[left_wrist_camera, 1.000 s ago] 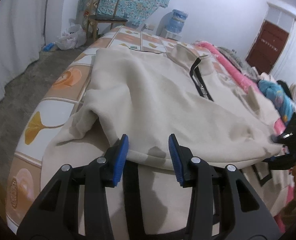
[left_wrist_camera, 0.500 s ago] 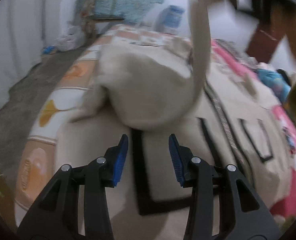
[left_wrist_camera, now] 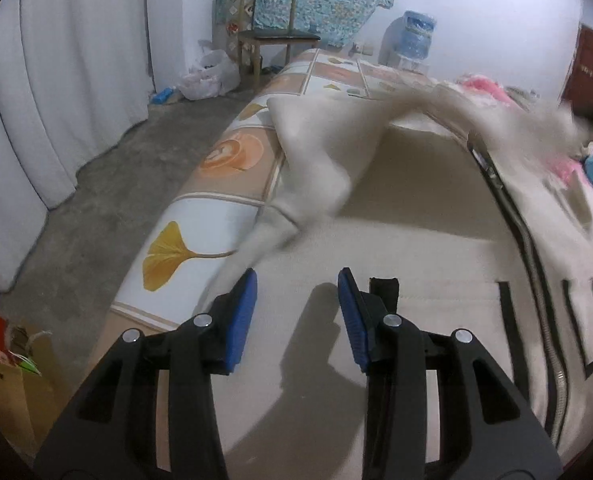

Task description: Fold large clothes

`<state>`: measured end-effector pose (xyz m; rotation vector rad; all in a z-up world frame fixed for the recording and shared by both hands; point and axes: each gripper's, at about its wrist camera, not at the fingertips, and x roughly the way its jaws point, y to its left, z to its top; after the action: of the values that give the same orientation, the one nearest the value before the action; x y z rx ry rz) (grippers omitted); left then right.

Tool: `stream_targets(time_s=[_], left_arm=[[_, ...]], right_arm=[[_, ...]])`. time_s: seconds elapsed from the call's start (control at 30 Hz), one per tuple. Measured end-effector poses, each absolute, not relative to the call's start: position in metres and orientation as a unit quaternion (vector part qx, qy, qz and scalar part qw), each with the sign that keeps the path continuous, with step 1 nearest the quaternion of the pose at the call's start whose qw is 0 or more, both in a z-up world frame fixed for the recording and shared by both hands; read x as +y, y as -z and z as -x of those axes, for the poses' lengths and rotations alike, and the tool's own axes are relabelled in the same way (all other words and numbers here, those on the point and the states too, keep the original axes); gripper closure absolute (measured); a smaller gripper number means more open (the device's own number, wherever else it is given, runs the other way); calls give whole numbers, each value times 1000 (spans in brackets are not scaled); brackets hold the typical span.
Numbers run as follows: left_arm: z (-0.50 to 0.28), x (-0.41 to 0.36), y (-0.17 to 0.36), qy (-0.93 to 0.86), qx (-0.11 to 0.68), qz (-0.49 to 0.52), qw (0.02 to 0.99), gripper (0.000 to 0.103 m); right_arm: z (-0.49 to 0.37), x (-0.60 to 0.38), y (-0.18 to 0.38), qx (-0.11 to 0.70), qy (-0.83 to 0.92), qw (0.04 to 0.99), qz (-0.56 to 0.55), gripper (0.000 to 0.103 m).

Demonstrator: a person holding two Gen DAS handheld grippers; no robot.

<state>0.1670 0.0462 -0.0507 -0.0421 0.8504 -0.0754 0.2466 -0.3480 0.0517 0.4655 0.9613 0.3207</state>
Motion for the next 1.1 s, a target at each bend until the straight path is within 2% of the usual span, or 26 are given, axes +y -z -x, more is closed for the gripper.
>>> stream_targets(time_s=[0.1, 0.23, 0.47, 0.57, 0.63, 0.7, 0.73, 0.93, 0.97, 1.1], left_arm=[[-168, 44, 50, 31, 416, 5, 909, 63], [-168, 48, 49, 32, 418, 11, 908, 63], [-161, 50, 50, 34, 416, 10, 909, 63], [-160, 52, 50, 39, 417, 13, 908, 63], [-160, 53, 50, 42, 417, 15, 908, 63], [-159, 54, 50, 44, 416, 14, 908, 63], [-159, 54, 50, 44, 416, 13, 908, 63], [-158, 54, 49, 49, 416, 13, 908, 63], [-157, 55, 49, 50, 416, 13, 908, 63], [-155, 55, 49, 53, 416, 12, 908, 63]], right_arm=[[-233, -358, -39, 455, -138, 849, -232, 92], [-210, -368, -49, 429, -135, 863, -230, 92], [-213, -381, -2, 495, -81, 842, -199, 92], [-219, -386, 15, 517, -62, 831, -194, 84], [-218, -394, 28, 524, -57, 824, -210, 84], [-214, -395, 31, 528, -56, 820, -212, 86], [-214, -393, 32, 530, -50, 821, -206, 91], [-212, -380, 2, 494, -30, 858, -137, 92], [-213, -381, 4, 499, -23, 857, -131, 91], [-218, -391, 24, 535, 32, 838, -101, 76]])
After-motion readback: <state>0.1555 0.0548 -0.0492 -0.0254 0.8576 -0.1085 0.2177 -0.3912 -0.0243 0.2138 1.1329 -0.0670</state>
